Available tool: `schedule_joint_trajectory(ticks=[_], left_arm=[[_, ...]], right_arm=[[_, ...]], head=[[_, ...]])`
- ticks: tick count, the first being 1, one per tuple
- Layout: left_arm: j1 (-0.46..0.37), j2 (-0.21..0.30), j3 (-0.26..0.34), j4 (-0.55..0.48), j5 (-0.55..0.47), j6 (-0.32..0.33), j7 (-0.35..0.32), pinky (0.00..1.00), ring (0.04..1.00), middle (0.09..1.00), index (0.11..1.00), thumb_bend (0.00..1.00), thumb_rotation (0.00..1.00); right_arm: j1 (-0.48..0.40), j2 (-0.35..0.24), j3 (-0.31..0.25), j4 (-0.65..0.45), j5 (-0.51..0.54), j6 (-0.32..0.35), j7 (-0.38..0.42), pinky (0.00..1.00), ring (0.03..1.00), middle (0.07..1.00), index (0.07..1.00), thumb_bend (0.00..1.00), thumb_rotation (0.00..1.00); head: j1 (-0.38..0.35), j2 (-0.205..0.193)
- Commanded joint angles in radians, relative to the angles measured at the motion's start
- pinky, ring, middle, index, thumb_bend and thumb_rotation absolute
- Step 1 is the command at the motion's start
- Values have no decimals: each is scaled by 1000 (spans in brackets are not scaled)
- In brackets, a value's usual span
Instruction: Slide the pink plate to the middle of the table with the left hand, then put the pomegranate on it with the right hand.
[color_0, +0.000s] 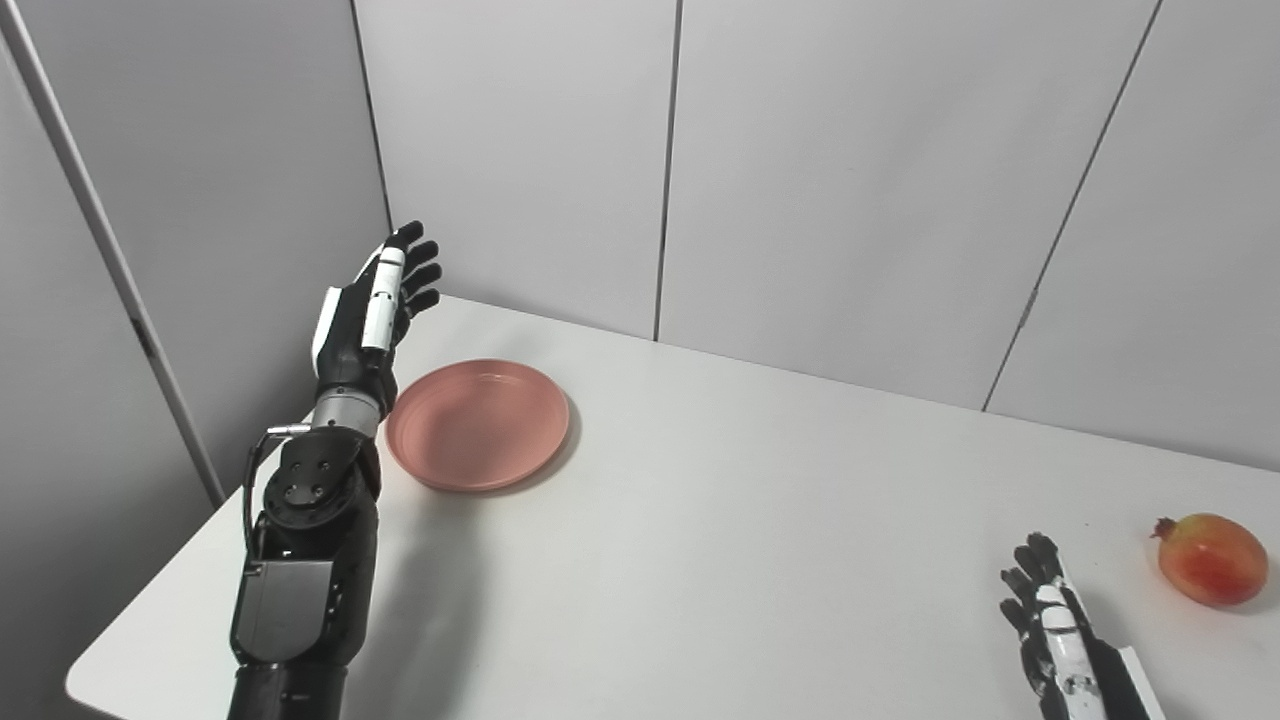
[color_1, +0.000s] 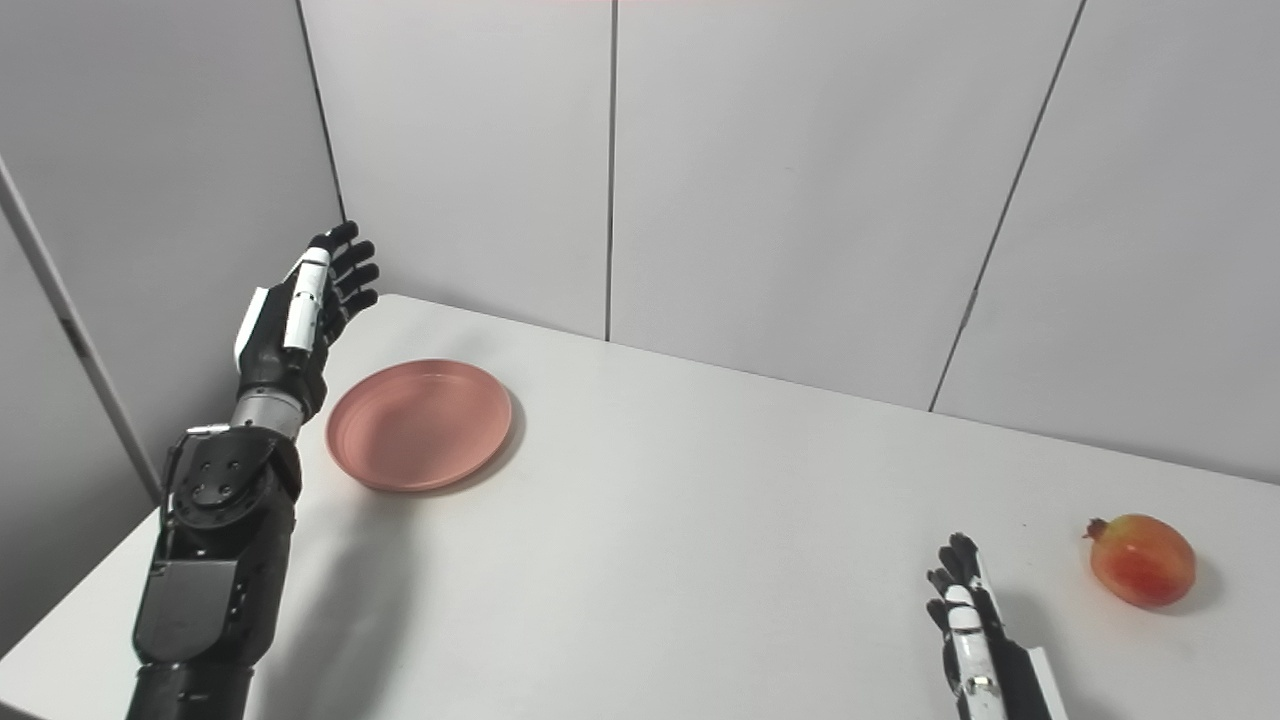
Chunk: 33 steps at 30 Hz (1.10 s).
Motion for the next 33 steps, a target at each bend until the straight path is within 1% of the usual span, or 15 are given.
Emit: schedule_joint_trajectory(ticks=[1, 4, 5, 8, 15, 23, 26, 29, 33], left_arm=[[-46, 42, 9, -2, -15, -41, -3, 847, 857, 862, 843, 316, 962], [-43, 60, 15, 37, -31, -64, -15, 858, 859, 861, 842, 324, 960], [-42, 64, 16, 47, -36, -70, -19, 866, 862, 862, 844, 329, 975], [-41, 72, 31, 75, -67, -69, -22, 869, 859, 859, 843, 338, 991], [-38, 96, 46, 137, -94, -84, -31, 875, 871, 869, 851, 307, 1000], [-34, 109, 56, 209, -98, -114, -24, 863, 864, 865, 849, 300, 1000], [-34, 108, 69, 225, -118, -112, -26, 883, 876, 876, 860, 291, 1000], [-33, 113, 75, 252, -134, -124, -38, 900, 893, 892, 875, 276, 1000], [-40, 116, 84, 275, -153, -121, -34, 910, 902, 901, 883, 266, 1000]], right_arm=[[-24, 1, -6, -39, 16, -6, 3, 1000, 1000, 1000, 1000, 6, 1000], [-25, 0, -7, -37, 26, -3, 6, 1000, 1000, 1000, 1000, 9, 1000], [-25, 0, -8, -38, 28, 0, 6, 1000, 1000, 1000, 1000, 15, 1000], [-25, 0, -5, -43, 24, -2, 3, 1000, 1000, 1000, 1000, 12, 1000], [-25, -2, -7, -44, 30, 0, 4, 1000, 1000, 1000, 1000, 0, 1000], [-24, -3, -9, -47, 38, 4, 7, 1000, 1000, 1000, 1000, 0, 1000], [-24, -3, -10, -51, 35, 9, 3, 1000, 1000, 1000, 1000, 0, 1000], [-24, -6, -9, -50, 31, 4, 3, 1000, 1000, 1000, 1000, 0, 1000], [-24, -5, -11, -53, 37, 6, 4, 1000, 1000, 1000, 1000, 0, 1000]], head=[[1, 1], [7, 2], [7, 2], [9, 3], [16, 7], [20, 7], [20, 9], [20, 8], [21, 12]])
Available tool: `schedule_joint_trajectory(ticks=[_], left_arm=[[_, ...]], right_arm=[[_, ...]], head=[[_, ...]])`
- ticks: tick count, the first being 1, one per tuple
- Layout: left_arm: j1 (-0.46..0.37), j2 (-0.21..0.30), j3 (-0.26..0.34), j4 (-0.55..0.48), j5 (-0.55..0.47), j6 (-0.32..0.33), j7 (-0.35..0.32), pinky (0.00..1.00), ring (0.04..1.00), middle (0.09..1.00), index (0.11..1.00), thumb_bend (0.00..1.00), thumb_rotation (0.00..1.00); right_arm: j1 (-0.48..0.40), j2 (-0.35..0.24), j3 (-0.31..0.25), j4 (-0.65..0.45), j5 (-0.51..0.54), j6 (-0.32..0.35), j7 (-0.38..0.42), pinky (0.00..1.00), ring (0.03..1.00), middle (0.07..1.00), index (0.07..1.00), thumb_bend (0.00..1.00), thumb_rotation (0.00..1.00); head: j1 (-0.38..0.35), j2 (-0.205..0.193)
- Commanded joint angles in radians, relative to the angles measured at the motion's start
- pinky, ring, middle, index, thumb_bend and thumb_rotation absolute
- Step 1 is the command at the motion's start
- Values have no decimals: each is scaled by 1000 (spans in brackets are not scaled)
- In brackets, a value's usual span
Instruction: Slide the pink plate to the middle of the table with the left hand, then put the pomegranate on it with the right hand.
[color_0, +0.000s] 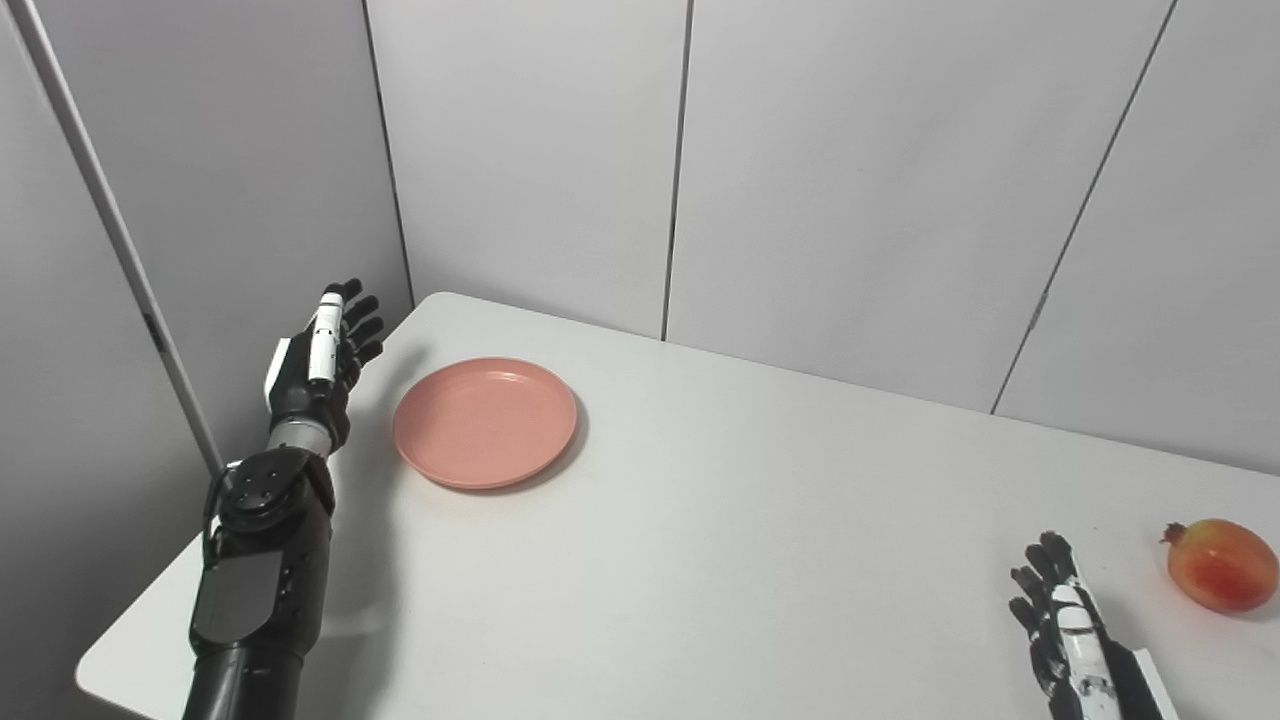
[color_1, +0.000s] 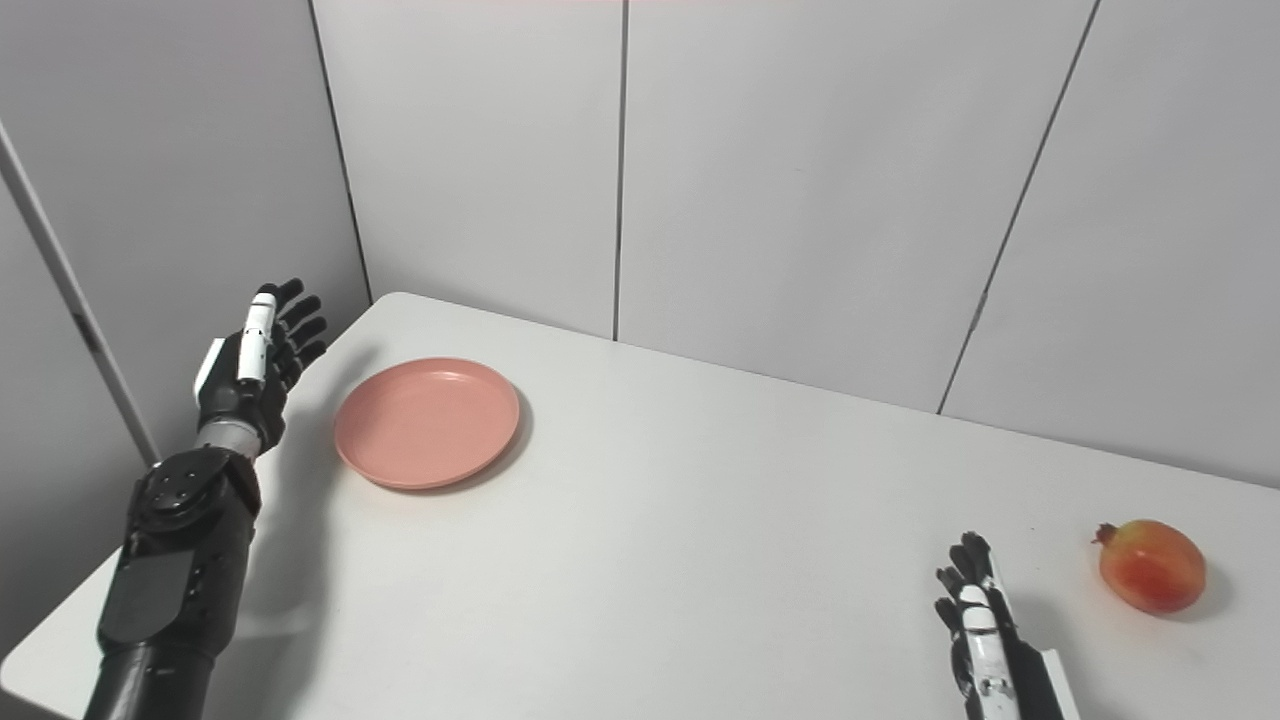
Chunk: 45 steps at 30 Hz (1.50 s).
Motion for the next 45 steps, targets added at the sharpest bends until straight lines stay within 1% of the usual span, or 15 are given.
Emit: schedule_joint_trajectory(ticks=[1, 5, 10, 15, 21, 24, 28, 32, 37, 39, 42, 45], left_arm=[[-43, 38, 9, -12, -14, -42, -5, 914, 905, 904, 887, 262, 1000], [-50, 48, 9, 6, -29, -30, -12, 918, 910, 906, 888, 268, 1000], [-75, 58, 8, 64, -45, -35, -17, 917, 906, 902, 884, 274, 1000], [-83, 64, -4, 111, -51, -60, -37, 938, 915, 912, 894, 290, 1000], [-81, 61, -11, 163, -56, -78, -59, 946, 927, 922, 905, 268, 1000], [-83, 57, -13, 196, -54, -93, -62, 958, 937, 928, 908, 280, 1000], [-88, 46, -11, 226, -75, -89, -70, 967, 948, 939, 920, 299, 1000], [-86, 36, -25, 250, -70, -118, -74, 943, 942, 941, 923, 274, 1000], [-99, 41, -49, 313, -57, -169, -83, 933, 918, 918, 902, 283, 1000], [-107, 43, -57, 343, -48, -189, -76, 924, 913, 911, 899, 292, 1000], [-115, 44, -65, 372, -47, -201, -71, 929, 917, 914, 899, 307, 1000], [-111, 38, -70, 361, -54, -194, -72, 941, 926, 923, 905, 305, 1000]], right_arm=[[-24, -3, -7, -34, 12, -4, 3, 1000, 1000, 1000, 1000, 0, 1000], [-23, -3, -8, -40, 6, -1, -1, 1000, 1000, 1000, 1000, 0, 1000], [-25, -4, -8, -34, 9, -10, 5, 1000, 1000, 1000, 1000, 0, 1000], [-25, -3, -10, -41, 14, -2, 5, 1000, 1000, 1000, 1000, 0, 1000], [-25, -1, -12, -37, 14, -4, 2, 1000, 1000, 1000, 1000, 0, 1000], [-26, 0, -12, -39, 17, 3, 2, 1000, 1000, 1000, 1000, 0, 1000], [-25, 2, -12, -40, 19, 7, 1, 1000, 1000, 1000, 1000, 0, 1000], [-25, -1, -12, -34, 18, -6, 5, 1000, 1000, 1000, 1000, 0, 1000], [-25, 2, -13, -36, 17, -4, 2, 1000, 1000, 1000, 1000, 0, 1000], [-24, 2, -13, -39, 17, -5, 2, 1000, 1000, 1000, 1000, 0, 1000], [-23, 1, -12, -37, 17, -10, 4, 1000, 1000, 1000, 1000, 0, 1000], [-24, -1, -13, -38, 21, -6, 7, 1000, 1000, 1000, 1000, 0, 1000]], head=[[0, 1], [0, 3], [-2, 7], [-3, 6], [-3, 5], [-4, 4], [-6, 3], [-7, 3], [-8, 3], [-8, 3], [-8, 3], [-7, 6]])
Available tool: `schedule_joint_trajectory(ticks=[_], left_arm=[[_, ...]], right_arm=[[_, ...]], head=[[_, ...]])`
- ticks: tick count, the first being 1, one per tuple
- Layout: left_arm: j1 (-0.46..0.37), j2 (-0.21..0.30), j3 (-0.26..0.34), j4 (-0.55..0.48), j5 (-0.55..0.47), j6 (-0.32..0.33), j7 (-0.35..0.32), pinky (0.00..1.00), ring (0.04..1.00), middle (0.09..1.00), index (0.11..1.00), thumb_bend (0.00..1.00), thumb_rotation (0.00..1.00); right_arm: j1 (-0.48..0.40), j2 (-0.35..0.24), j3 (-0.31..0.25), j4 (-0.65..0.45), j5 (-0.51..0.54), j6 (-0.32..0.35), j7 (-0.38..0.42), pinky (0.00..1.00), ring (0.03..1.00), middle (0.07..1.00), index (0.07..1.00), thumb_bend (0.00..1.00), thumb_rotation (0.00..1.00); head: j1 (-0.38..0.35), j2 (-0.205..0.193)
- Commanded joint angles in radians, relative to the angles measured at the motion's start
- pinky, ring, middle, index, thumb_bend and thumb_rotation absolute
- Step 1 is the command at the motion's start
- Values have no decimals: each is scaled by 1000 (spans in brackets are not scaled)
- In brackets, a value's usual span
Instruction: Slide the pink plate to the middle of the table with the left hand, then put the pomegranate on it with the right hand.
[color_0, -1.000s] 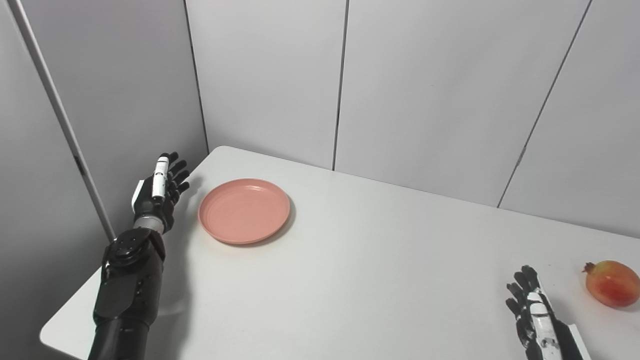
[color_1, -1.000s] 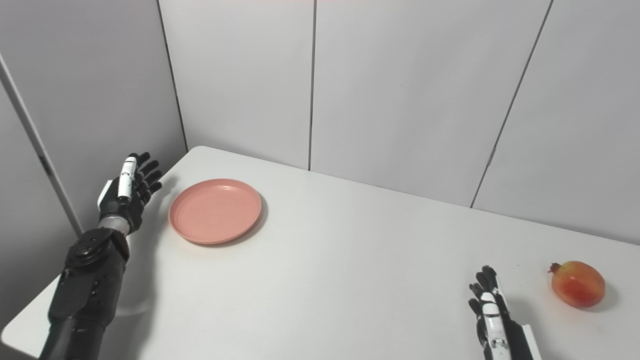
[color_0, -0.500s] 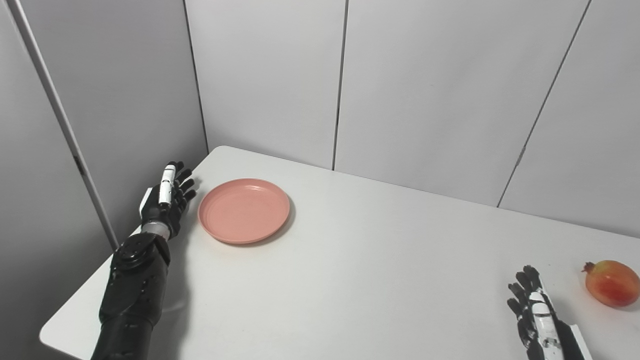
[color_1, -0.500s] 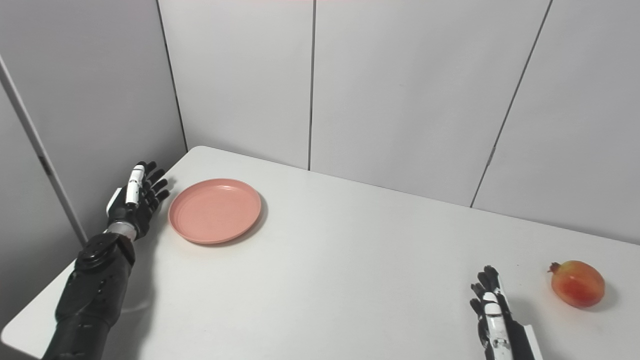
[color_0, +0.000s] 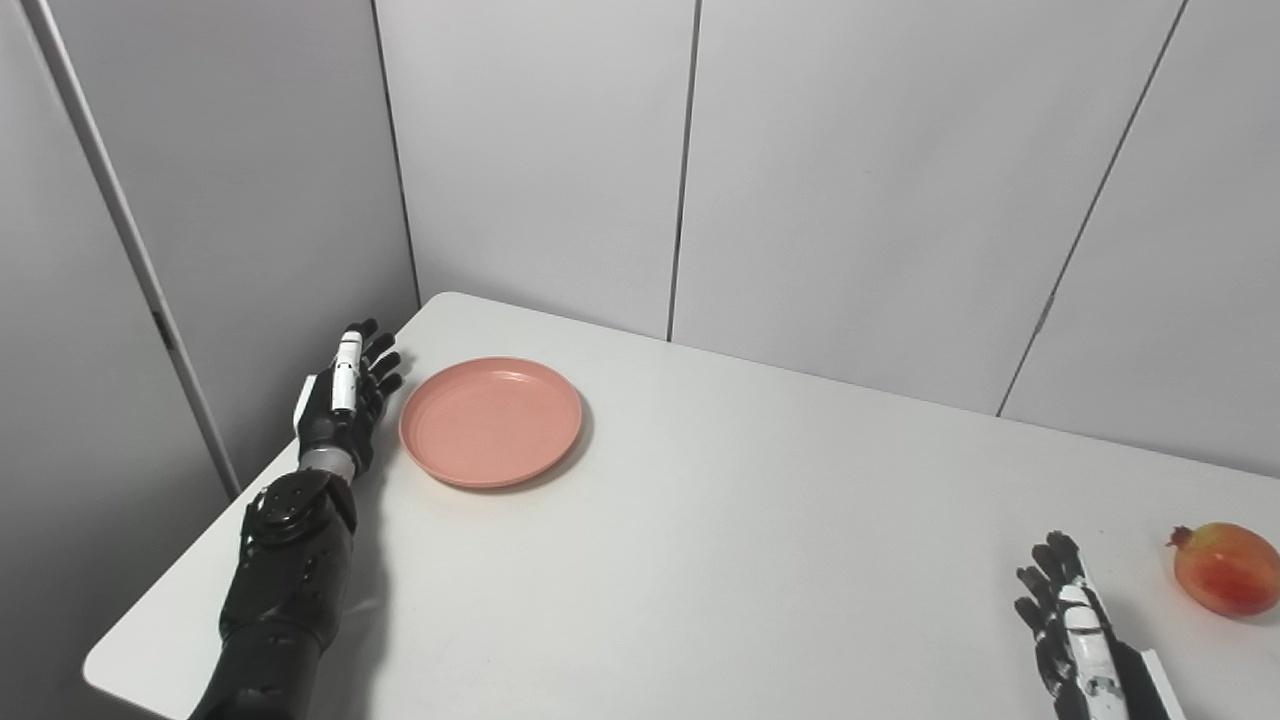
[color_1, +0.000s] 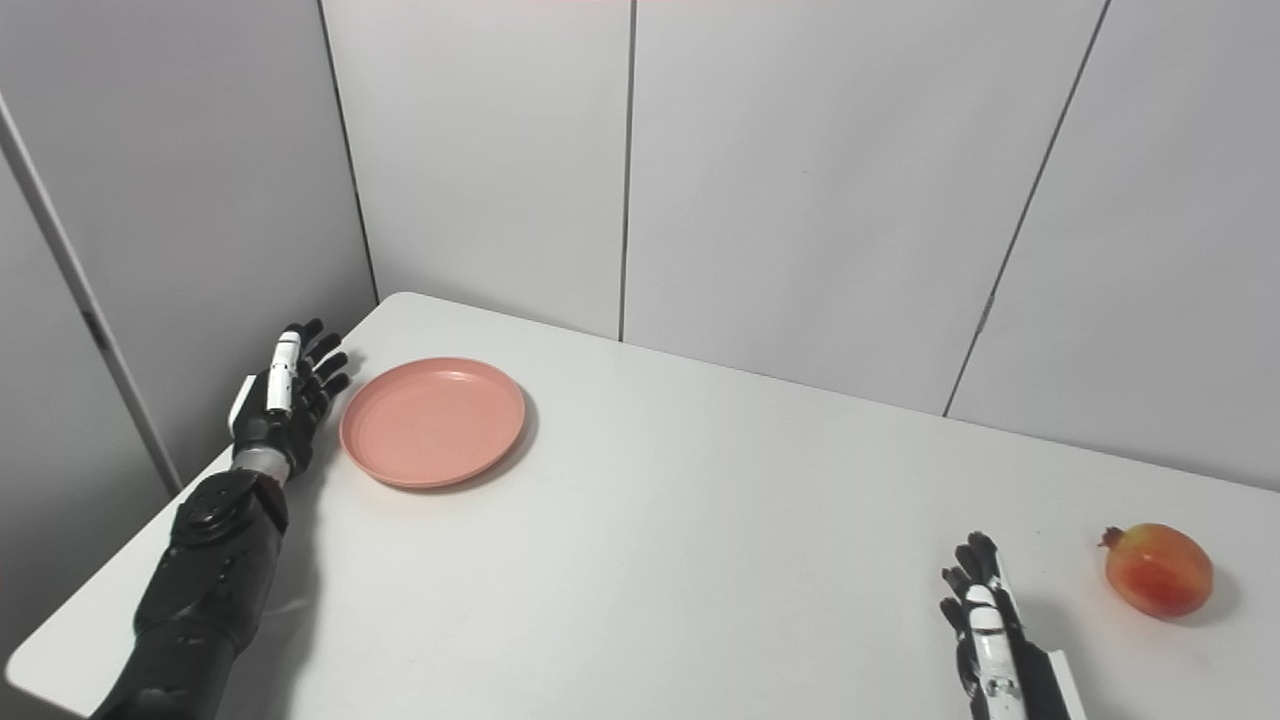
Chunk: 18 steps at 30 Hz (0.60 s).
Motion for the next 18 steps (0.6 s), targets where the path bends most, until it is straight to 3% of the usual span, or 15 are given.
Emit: schedule_joint_trajectory(ticks=[1, 7, 15, 18], left_arm=[[-31, 12, -9, 2, 0, 1, -12, 940, 926, 923, 904, 305, 1000], [-34, 16, -17, 51, -11, -27, -50, 916, 915, 912, 893, 319, 1000], [-10, 2, -21, 43, -25, -34, -83, 869, 880, 885, 874, 332, 1000], [10, -10, -27, -7, -27, -7, -76, 870, 879, 882, 872, 330, 1000]], right_arm=[[-25, -3, -6, -32, 17, -10, 7, 1000, 1000, 1000, 1000, 0, 1000], [-26, 0, -5, -31, 13, -7, 3, 1000, 1000, 1000, 1000, 0, 1000], [-26, -1, -3, -28, 6, -16, 2, 1000, 1000, 1000, 1000, 0, 1000], [-25, 0, -3, -30, 7, -13, 2, 1000, 1000, 1000, 1000, 0, 1000]], head=[[1, 1], [-5, 1], [-11, 6], [-11, 9]])
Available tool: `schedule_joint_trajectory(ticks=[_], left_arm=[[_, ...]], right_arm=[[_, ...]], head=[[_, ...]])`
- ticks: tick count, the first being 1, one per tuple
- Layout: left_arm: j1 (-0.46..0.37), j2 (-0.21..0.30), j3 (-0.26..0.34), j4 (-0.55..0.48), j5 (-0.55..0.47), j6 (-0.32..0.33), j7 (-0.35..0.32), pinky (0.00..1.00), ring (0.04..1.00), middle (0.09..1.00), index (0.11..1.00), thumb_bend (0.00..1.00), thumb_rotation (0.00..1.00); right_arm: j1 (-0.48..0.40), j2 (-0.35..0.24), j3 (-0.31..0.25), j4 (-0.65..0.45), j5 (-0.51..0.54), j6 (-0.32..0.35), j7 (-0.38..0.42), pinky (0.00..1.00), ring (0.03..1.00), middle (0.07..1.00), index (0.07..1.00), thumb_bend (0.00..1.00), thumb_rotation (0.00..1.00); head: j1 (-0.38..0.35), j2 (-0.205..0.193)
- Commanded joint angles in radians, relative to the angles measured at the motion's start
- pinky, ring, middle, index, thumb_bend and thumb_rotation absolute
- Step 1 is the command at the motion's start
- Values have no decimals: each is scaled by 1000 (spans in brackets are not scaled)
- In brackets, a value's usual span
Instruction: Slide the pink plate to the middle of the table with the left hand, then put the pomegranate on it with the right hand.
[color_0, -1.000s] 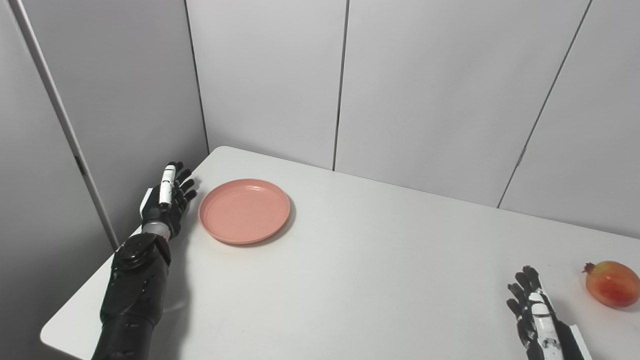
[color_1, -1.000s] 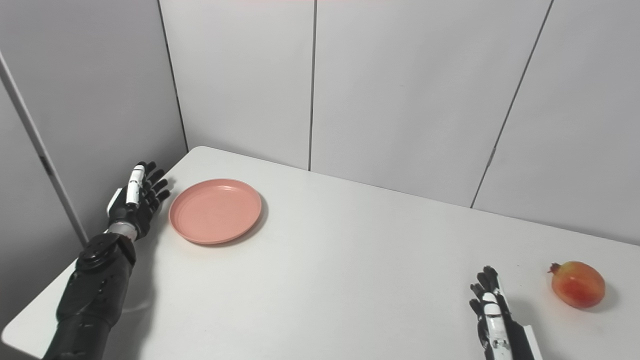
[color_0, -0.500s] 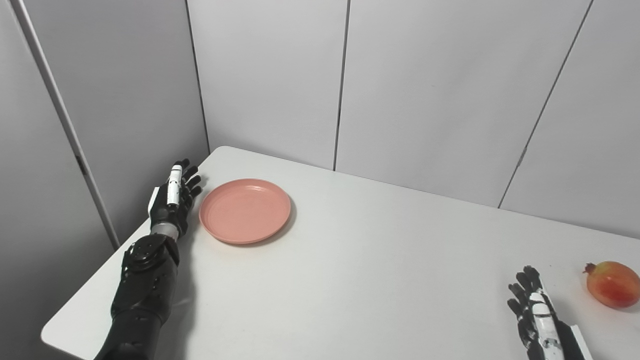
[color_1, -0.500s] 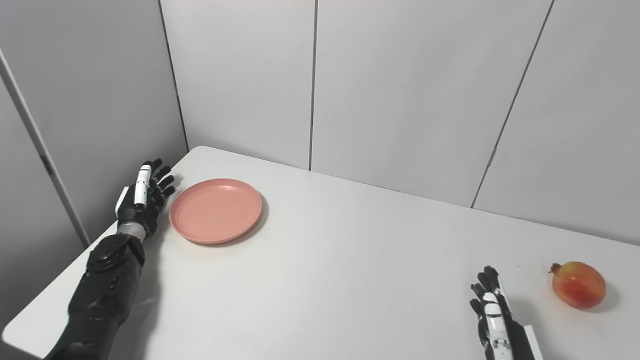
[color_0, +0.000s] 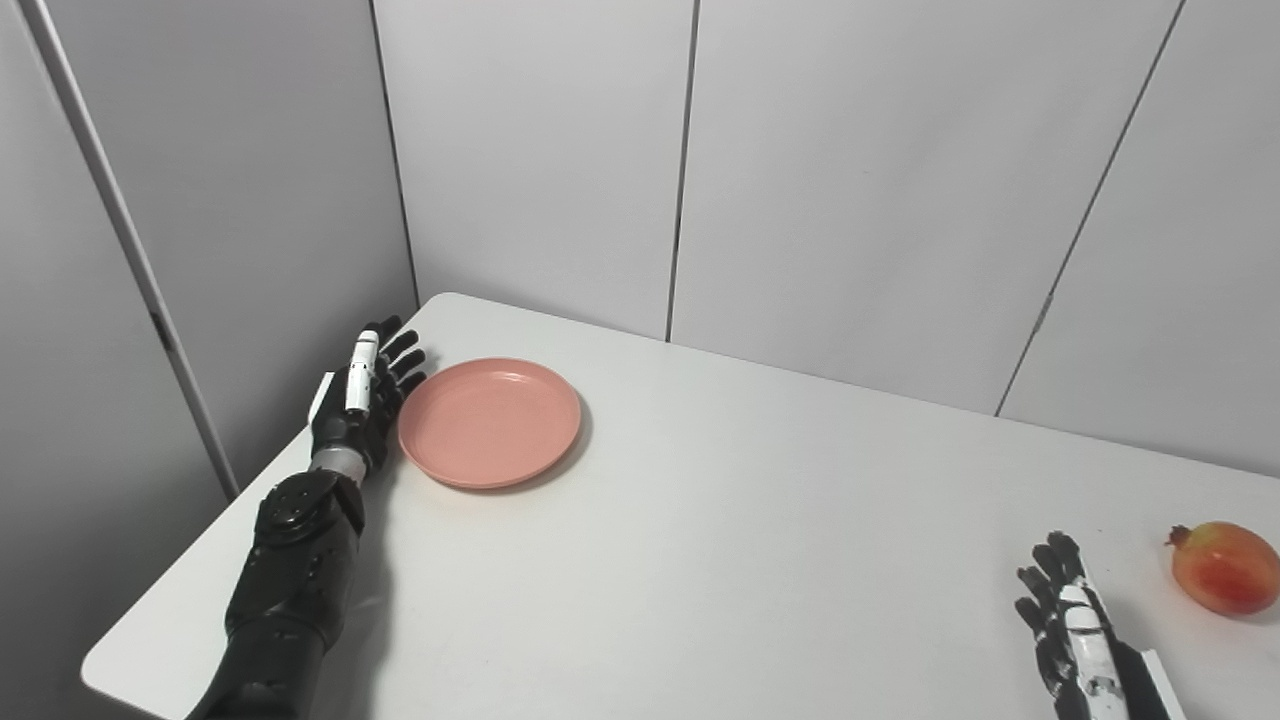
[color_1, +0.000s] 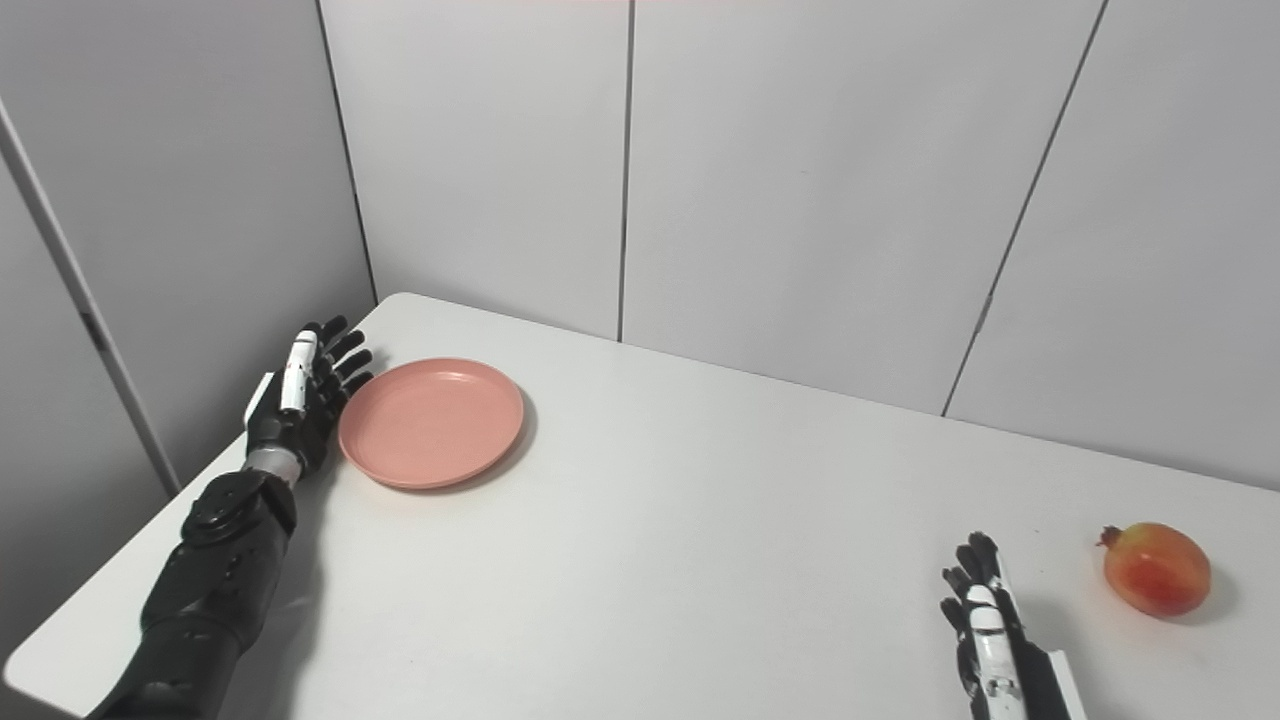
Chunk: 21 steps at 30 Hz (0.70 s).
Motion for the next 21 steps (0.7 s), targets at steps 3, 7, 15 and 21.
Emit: schedule_joint_trajectory(ticks=[3, 7, 15, 21], left_arm=[[15, -14, -17, -36, -4, 33, -13, 864, 872, 875, 866, 332, 1000], [29, -18, -29, -60, -7, 41, -29, 858, 860, 862, 853, 338, 1000], [38, -39, -37, -89, -3, 75, -6, 806, 818, 827, 819, 324, 1000], [52, -53, -62, -133, 11, 85, -7, 812, 821, 833, 822, 335, 1000]], right_arm=[[-25, 0, -5, -33, 10, -5, 2, 1000, 1000, 1000, 1000, 2, 1000], [-24, 1, -4, -29, 11, -15, 4, 1000, 1000, 1000, 1000, 3, 1000], [-28, -3, -1, -10, 9, -43, 12, 1000, 1000, 1000, 1000, 0, 1000], [-31, 4, -3, -7, 11, -31, 5, 1000, 1000, 1000, 1000, 12, 1000]], head=[[1, 1], [-5, 5], [-12, 8], [-19, 12]])
